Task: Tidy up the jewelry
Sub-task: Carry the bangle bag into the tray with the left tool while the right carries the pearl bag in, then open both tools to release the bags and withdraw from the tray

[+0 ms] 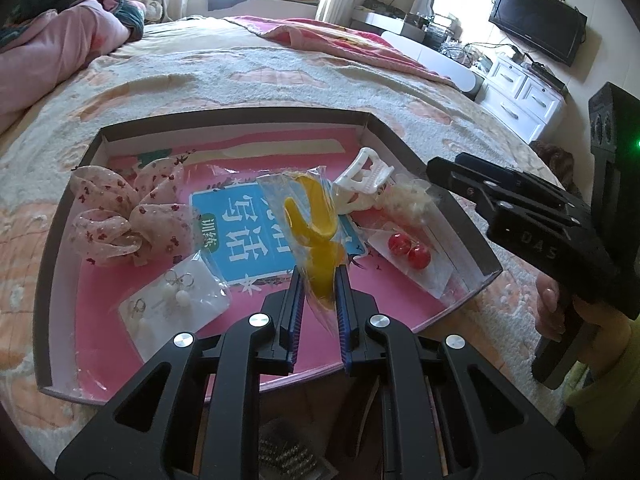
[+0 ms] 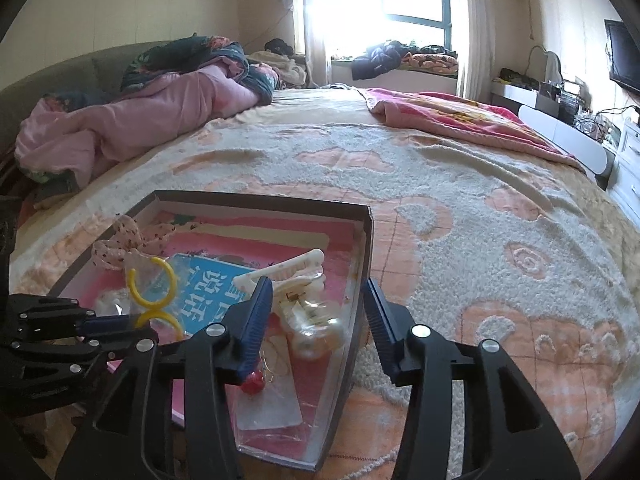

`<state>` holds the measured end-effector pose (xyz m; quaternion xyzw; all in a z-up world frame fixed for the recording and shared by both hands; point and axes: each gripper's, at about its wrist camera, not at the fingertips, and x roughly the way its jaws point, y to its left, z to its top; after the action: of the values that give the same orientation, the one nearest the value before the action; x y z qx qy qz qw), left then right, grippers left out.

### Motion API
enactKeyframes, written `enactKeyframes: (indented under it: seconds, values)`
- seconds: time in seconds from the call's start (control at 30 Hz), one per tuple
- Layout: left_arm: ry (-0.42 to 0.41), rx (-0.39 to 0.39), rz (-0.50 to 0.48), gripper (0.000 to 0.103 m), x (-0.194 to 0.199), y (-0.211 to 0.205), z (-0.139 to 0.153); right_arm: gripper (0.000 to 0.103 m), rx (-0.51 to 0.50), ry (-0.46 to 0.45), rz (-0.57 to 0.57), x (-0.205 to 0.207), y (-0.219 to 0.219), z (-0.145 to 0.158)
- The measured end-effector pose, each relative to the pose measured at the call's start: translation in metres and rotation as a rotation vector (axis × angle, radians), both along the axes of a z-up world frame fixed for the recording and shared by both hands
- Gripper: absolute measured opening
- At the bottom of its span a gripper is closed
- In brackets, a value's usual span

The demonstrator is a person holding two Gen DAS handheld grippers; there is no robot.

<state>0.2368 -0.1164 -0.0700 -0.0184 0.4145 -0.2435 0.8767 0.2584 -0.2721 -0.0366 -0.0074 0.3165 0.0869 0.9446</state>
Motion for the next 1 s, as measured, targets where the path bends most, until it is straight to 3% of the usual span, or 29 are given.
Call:
enactKeyframes:
  seconds: [0.23,0.37,0.47,0.57,0.87,0.93,1.0]
  values:
    - [-0.002,0.0,0.002,0.01,0.0,0.0,0.0,0.063,0.035,-0.01,-0.01,-0.009,-0.006,0.005]
    - [-0.004,0.003,0.012,0.023,0.003,0.006,-0.002,0.074,0.051,-0.022,-0.018,-0.015,-0.01,0.009]
    - [-0.011,0.005,0.018,0.025,0.003,0.01,0.0,0.077,0.053,-0.033,-0.024,-0.02,-0.011,0.013]
    - [-0.023,0.001,0.028,0.035,0.001,0.013,0.004,0.083,0.058,-0.044,-0.03,-0.025,-0.012,0.016]
    - [-0.091,0.008,0.074,0.057,-0.01,0.022,0.026,0.085,0.071,-0.063,-0.042,-0.04,-0.015,0.024]
    - [-0.101,0.007,0.084,0.063,-0.012,0.024,0.029,0.085,0.073,-0.068,-0.043,-0.043,-0.016,0.025]
    - [-0.113,0.009,0.101,0.077,-0.016,0.028,0.033,0.086,0.077,-0.072,-0.044,-0.046,-0.016,0.027]
